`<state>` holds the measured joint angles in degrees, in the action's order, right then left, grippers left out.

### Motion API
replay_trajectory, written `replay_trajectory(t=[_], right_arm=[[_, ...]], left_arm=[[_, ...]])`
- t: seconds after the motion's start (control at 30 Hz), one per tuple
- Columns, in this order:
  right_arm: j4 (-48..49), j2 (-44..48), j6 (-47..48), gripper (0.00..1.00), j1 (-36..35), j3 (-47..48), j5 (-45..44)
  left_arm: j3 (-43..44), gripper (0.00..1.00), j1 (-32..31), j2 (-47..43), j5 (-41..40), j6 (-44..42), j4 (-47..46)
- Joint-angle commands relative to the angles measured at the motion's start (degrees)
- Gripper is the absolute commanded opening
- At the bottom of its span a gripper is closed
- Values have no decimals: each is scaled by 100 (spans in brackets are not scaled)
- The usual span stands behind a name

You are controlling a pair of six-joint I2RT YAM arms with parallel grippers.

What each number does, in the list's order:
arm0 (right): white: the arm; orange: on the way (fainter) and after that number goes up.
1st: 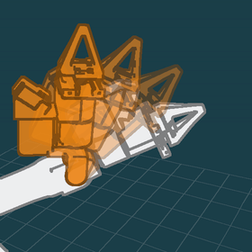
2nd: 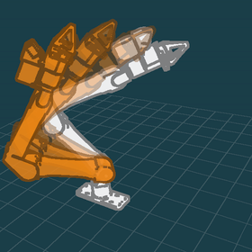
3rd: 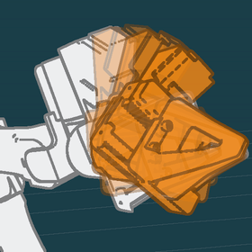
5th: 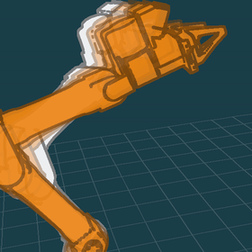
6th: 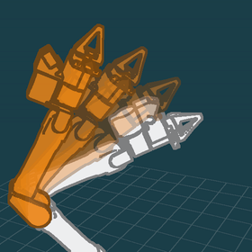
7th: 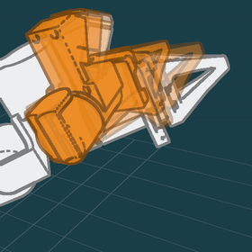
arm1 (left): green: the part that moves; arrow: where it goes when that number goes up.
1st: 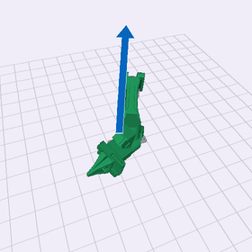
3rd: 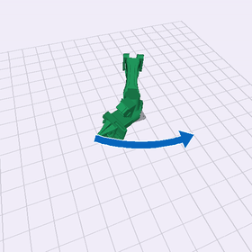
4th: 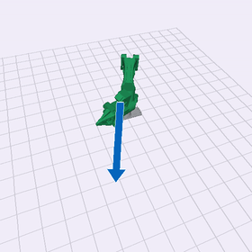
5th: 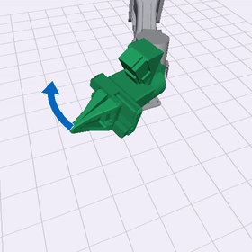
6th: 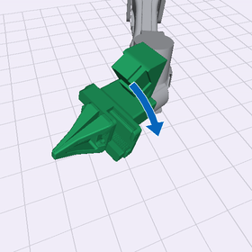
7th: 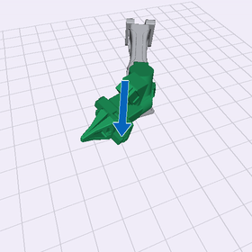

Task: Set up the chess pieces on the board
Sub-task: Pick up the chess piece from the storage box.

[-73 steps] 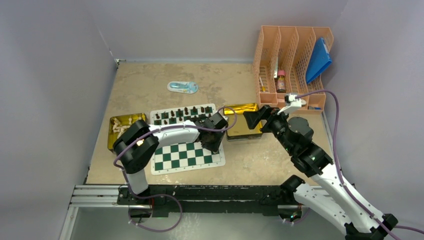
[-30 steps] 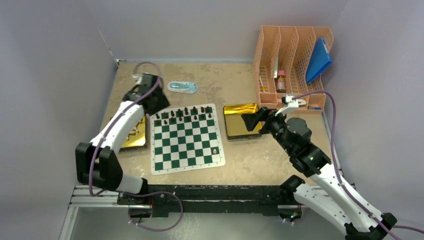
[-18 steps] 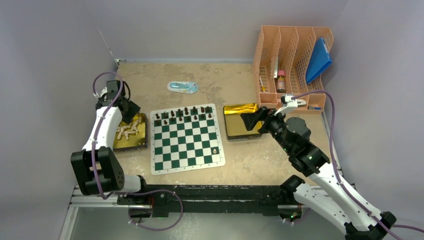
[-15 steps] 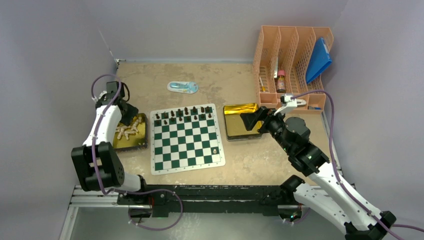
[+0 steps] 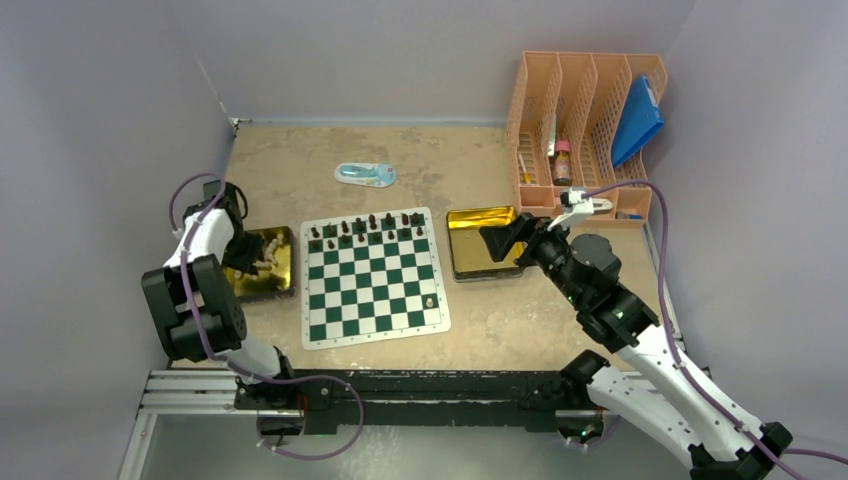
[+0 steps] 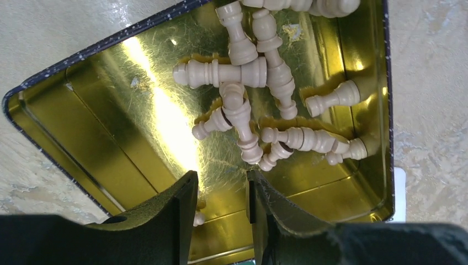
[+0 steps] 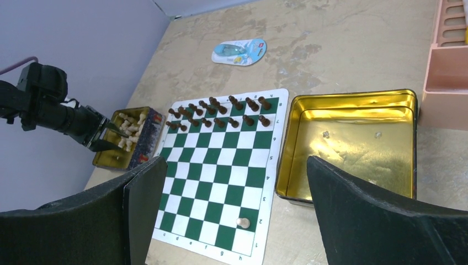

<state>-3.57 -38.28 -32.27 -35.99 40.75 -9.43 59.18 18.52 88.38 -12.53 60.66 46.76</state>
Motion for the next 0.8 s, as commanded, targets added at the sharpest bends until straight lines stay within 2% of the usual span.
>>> replay_trajectory(t=[0.0,0.2,0.5,0.77], right_arm=[[260,28,-18,99,17,30,36],[279,40,-21,99,17,16,38],[275,70,-17,99,11,-5,82],[271,191,-6,99,12,-42,72]], left_arm=[[47,37,202,203,242,26,-222],[96,37,506,250,395,-75,-420],[169,38,549,375,312,-161,-589],[263,33,565,366,132,-296,-659]])
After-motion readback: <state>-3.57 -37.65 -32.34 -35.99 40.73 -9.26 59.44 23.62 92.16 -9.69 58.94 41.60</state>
